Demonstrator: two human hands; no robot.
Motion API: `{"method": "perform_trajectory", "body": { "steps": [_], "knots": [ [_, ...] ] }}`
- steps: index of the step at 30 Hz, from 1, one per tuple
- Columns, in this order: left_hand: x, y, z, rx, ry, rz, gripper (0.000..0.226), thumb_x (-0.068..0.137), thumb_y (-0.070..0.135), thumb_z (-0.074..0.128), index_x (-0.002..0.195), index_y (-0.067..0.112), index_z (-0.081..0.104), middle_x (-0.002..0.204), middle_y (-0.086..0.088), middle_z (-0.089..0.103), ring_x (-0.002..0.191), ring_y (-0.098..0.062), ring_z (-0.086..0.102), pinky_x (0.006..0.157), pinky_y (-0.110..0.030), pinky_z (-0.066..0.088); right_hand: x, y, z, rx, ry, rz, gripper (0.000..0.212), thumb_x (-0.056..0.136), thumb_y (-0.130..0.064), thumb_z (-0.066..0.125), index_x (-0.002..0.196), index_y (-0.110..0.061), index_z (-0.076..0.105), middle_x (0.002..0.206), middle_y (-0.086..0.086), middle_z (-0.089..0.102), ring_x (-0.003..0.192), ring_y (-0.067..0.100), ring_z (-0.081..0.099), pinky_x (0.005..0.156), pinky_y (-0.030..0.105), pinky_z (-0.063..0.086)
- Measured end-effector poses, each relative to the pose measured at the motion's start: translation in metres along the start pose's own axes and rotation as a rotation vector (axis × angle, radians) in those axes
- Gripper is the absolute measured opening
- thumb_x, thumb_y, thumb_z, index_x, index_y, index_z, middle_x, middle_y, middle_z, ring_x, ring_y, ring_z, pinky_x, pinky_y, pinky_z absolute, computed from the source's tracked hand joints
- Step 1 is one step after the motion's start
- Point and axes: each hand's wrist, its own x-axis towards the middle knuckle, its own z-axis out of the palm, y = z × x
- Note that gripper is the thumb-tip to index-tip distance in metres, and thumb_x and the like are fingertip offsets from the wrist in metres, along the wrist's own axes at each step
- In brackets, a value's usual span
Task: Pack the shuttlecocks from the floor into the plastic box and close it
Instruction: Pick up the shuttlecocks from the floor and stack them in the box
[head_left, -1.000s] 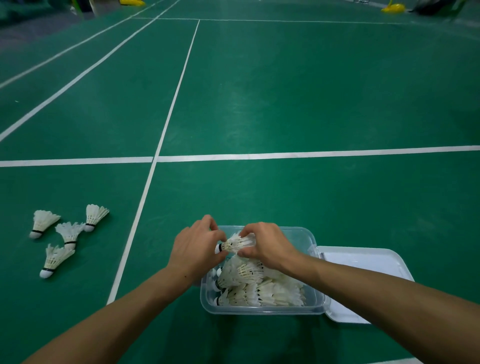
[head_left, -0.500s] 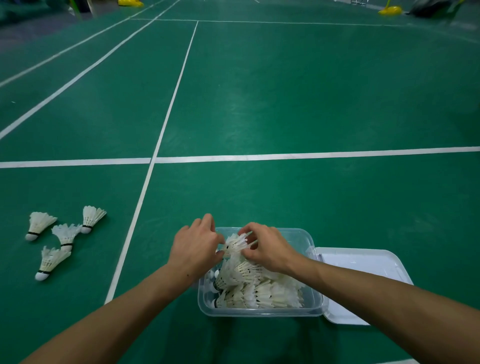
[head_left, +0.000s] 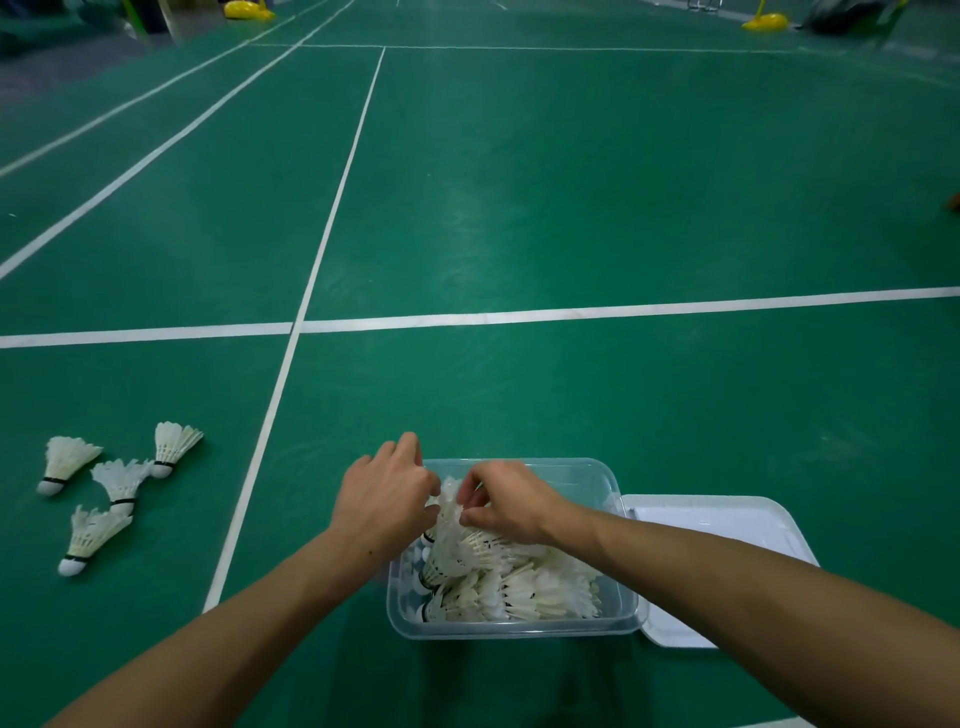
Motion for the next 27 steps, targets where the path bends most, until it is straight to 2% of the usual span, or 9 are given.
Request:
{"method": "perform_trajectory", "body": {
  "steps": [3,7,13,16,19,21,22,24,27],
  "knots": [
    [0.001,-0.003,0.002,-0.016,0.0,-0.012,0.038,0.095,0.058,0.066,0.123,0.035,0.072,0.111,0.006,0.049,0.103,-0.014,0.055,0.083,-0.031,0.053,-0.001,0.0,0.004,-0.085,-0.055,-0.027,0.025,0.103,-0.026,0.066,0.126,-0.016,0.068,0.123,0.003,0.073,0.111,0.021,0.068,0.098,0.043,0.058],
    [0.002,-0.004,0.003,-0.042,0.003,-0.004,0.042,0.093,0.06,0.066,0.127,0.036,0.068,0.115,0.007,0.051,0.102,-0.012,0.056,0.079,-0.028,0.05,0.004,0.0,0.003,-0.134,-0.146,-0.032,0.025,0.105,-0.024,0.059,0.126,-0.015,0.068,0.12,0.007,0.072,0.108,0.026,0.068,0.098,0.05,0.058],
    [-0.001,-0.008,0.002,-0.092,0.027,0.023,0.047,0.091,0.063,0.067,0.129,0.035,0.065,0.123,0.009,0.054,0.101,-0.009,0.058,0.076,-0.026,0.052,-0.001,0.004,-0.004,-0.035,-0.15,-0.065,0.041,0.103,-0.032,0.063,0.141,-0.016,0.059,0.14,0.003,0.065,0.126,0.019,0.062,0.111,0.042,0.051],
    [-0.002,-0.008,0.0,-0.124,0.01,0.027,0.051,0.088,0.063,0.07,0.13,0.035,0.061,0.125,0.009,0.053,0.098,-0.009,0.056,0.074,-0.024,0.046,-0.003,0.008,-0.005,0.021,-0.138,-0.057,0.044,0.102,-0.035,0.067,0.141,-0.018,0.058,0.139,0.0,0.065,0.125,0.016,0.062,0.111,0.04,0.051],
    [-0.003,-0.009,-0.002,-0.2,-0.033,0.021,0.057,0.081,0.061,0.073,0.128,0.036,0.053,0.121,0.01,0.046,0.086,-0.008,0.051,0.069,-0.022,0.042,-0.005,0.008,-0.006,0.044,-0.126,-0.059,0.044,0.101,-0.035,0.068,0.141,-0.018,0.058,0.137,-0.001,0.066,0.123,0.015,0.062,0.11,0.039,0.052],
    [-0.005,-0.011,-0.004,-0.27,-0.048,0.029,0.062,0.077,0.06,0.069,0.128,0.035,0.045,0.119,0.01,0.042,0.079,-0.006,0.051,0.065,-0.024,0.046,-0.006,0.008,-0.008,0.061,-0.105,-0.063,0.044,0.101,-0.035,0.069,0.141,-0.018,0.059,0.135,-0.001,0.067,0.121,0.015,0.063,0.108,0.036,0.053],
    [-0.006,-0.013,-0.006,-0.308,-0.049,0.042,0.063,0.076,0.06,0.064,0.129,0.033,0.042,0.121,0.009,0.041,0.081,-0.006,0.053,0.067,-0.026,0.051,-0.007,0.008,-0.01,0.073,-0.092,-0.067,0.044,0.101,-0.035,0.069,0.14,-0.018,0.059,0.134,-0.001,0.068,0.12,0.014,0.063,0.107,0.035,0.053],
    [-0.009,-0.016,-0.01,-0.4,-0.039,0.078,0.064,0.08,0.061,0.056,0.134,0.03,0.039,0.127,0.008,0.041,0.095,-0.008,0.058,0.081,-0.031,0.057,-0.011,0.007,-0.013,0.097,-0.064,-0.084,0.043,0.1,-0.035,0.069,0.138,-0.019,0.06,0.13,-0.003,0.07,0.118,0.012,0.064,0.105,0.033,0.054],
    [-0.009,-0.021,-0.016,-0.511,0.016,0.101,0.068,0.089,0.046,0.07,0.145,0.027,0.037,0.134,0.009,0.043,0.113,-0.006,0.055,0.099,-0.031,0.053,-0.019,0.009,-0.023,0.138,-0.012,-0.113,0.04,0.099,-0.036,0.069,0.136,-0.021,0.063,0.127,-0.007,0.071,0.115,0.008,0.065,0.102,0.032,0.055]
  ]
}}
